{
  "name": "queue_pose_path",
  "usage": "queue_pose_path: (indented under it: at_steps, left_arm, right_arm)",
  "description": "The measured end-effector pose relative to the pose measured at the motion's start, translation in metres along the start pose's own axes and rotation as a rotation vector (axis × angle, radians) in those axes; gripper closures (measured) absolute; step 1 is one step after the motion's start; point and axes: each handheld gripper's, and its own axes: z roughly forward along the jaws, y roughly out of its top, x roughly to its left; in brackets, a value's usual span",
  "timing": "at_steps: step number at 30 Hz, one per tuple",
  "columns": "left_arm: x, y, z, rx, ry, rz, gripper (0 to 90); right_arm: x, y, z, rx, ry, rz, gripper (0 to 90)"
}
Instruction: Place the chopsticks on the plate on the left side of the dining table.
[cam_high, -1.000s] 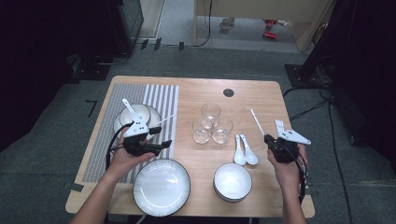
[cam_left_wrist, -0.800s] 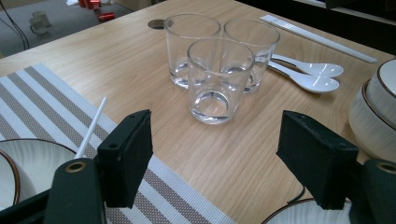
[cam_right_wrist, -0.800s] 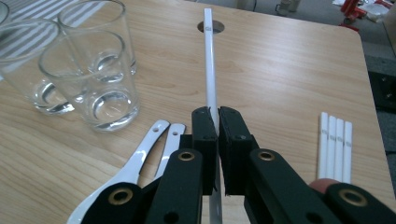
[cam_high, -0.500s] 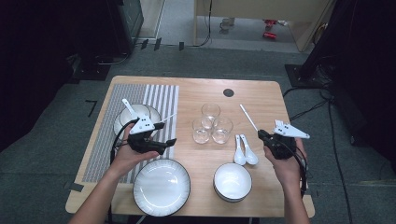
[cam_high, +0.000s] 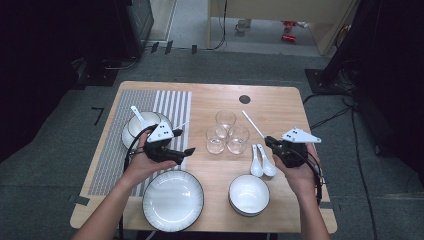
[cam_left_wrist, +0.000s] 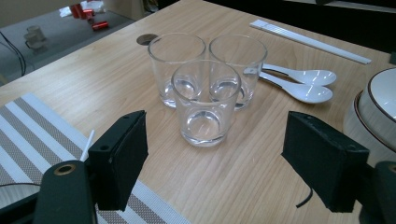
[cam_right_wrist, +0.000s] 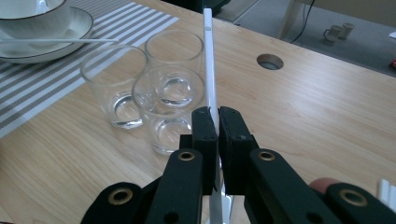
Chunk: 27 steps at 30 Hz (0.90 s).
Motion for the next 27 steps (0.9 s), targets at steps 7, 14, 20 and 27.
queue_pose_path:
  at_steps: [7,14,20,27]
  left_arm:
    - [-0.001,0.008,0.003,-0.006,-0.002,0.011,22.3]
    - [-0.005,0.016,0.009,-0.008,-0.01,0.027,22.3]
    - [-0.01,0.021,0.015,0.0,-0.017,0.046,22.3]
    - [-0.014,0.028,0.021,0.006,-0.022,0.071,22.3]
  right_arm:
    - [0.009,0.011,0.002,-0.007,0.041,-0.021,86.5]
    - [0.019,0.02,0.006,-0.006,0.076,-0.054,86.5]
    - [0.029,0.028,0.009,0.001,0.105,-0.079,86.5]
    - [0.043,0.036,0.013,0.012,0.138,-0.119,86.5]
